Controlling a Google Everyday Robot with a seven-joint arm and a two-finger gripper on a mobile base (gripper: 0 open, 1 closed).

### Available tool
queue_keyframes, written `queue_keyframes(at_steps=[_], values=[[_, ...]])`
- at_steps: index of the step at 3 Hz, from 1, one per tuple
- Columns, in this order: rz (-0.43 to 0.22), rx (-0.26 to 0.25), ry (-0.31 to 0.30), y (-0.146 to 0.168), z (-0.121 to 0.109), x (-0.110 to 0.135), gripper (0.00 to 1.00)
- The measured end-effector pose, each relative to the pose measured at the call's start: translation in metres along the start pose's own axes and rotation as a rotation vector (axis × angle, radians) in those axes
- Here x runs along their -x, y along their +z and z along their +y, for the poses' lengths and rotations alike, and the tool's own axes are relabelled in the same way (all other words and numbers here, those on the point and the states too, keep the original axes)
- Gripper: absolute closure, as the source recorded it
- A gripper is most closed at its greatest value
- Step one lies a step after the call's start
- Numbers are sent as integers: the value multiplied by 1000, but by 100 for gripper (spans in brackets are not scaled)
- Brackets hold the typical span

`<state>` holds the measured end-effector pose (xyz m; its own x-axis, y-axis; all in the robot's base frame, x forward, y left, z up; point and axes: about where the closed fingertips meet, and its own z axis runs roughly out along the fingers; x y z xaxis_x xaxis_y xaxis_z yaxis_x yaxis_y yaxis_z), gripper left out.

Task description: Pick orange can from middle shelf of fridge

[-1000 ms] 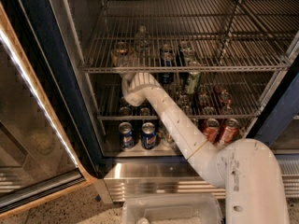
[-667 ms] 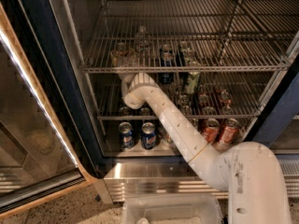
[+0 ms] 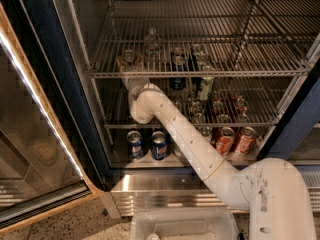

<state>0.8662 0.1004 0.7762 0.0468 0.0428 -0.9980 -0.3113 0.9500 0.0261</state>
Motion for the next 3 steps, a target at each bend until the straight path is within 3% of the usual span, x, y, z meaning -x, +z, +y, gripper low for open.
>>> queue_keyframes(at_steps=[3], values=[[-65, 1, -30, -28, 11, 21, 100]])
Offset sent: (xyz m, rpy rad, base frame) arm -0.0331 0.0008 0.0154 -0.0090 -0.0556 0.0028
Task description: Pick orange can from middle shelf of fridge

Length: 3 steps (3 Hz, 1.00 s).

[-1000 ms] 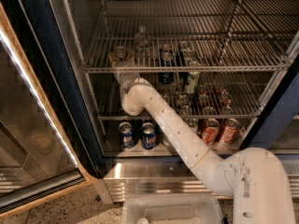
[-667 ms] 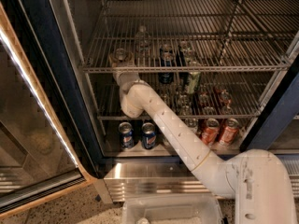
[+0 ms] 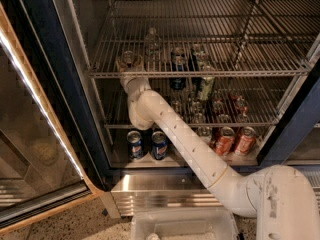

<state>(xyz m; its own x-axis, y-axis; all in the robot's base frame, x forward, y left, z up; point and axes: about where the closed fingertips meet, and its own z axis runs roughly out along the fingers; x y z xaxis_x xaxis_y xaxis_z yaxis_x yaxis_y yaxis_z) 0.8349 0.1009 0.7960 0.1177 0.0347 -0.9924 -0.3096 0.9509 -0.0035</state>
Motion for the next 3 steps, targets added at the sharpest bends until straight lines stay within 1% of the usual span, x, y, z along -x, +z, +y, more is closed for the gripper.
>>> queue_keyframes(at_steps=[1, 2, 3], values=[[-28, -1, -17, -8, 3, 9, 100], [-38, -2, -26, -17, 6, 14, 100], [-28, 2, -8, -29, 8, 10, 100]])
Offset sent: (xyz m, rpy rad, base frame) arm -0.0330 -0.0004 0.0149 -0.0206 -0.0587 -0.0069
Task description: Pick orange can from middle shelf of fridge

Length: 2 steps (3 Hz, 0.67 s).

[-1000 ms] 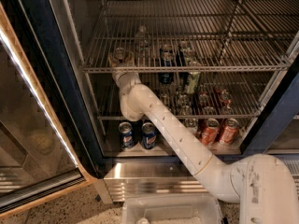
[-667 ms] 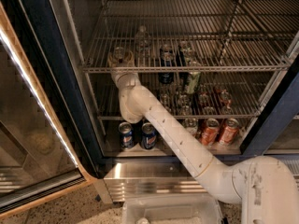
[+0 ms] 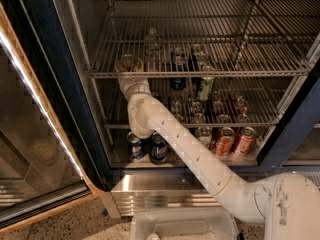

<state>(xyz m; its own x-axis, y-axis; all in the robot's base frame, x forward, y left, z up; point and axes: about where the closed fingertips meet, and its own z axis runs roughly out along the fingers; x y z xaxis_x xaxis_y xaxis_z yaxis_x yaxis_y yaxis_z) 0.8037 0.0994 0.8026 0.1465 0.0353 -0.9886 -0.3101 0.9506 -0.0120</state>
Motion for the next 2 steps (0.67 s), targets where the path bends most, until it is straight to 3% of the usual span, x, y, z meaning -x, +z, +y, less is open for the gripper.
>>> queue_keyframes(at_steps=[2], values=[[24, -18, 12, -22, 2, -6, 100]])
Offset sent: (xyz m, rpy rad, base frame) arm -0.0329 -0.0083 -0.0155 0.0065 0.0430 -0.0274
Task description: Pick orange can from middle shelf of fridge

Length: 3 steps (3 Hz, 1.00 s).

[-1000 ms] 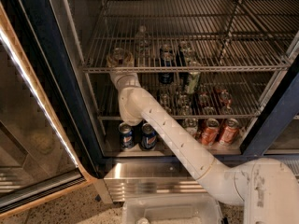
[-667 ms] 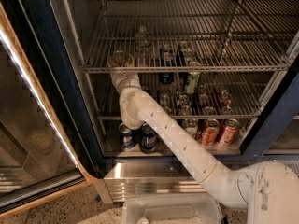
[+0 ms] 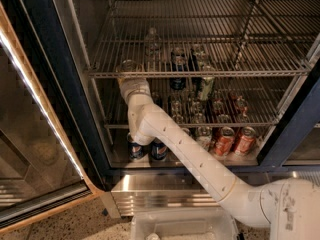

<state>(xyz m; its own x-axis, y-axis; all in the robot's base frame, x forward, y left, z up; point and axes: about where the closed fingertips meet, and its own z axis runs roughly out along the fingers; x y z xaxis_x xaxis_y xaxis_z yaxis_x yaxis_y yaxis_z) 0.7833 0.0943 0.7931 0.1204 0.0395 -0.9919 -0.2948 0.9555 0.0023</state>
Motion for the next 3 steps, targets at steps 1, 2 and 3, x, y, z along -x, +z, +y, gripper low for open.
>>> queue_keyframes(at_steps=[1, 2, 3], values=[[19, -26, -2, -20, -1, -4, 100], [16, -36, -8, -27, 0, 1, 100], [15, -45, 2, -44, -1, 8, 100]])
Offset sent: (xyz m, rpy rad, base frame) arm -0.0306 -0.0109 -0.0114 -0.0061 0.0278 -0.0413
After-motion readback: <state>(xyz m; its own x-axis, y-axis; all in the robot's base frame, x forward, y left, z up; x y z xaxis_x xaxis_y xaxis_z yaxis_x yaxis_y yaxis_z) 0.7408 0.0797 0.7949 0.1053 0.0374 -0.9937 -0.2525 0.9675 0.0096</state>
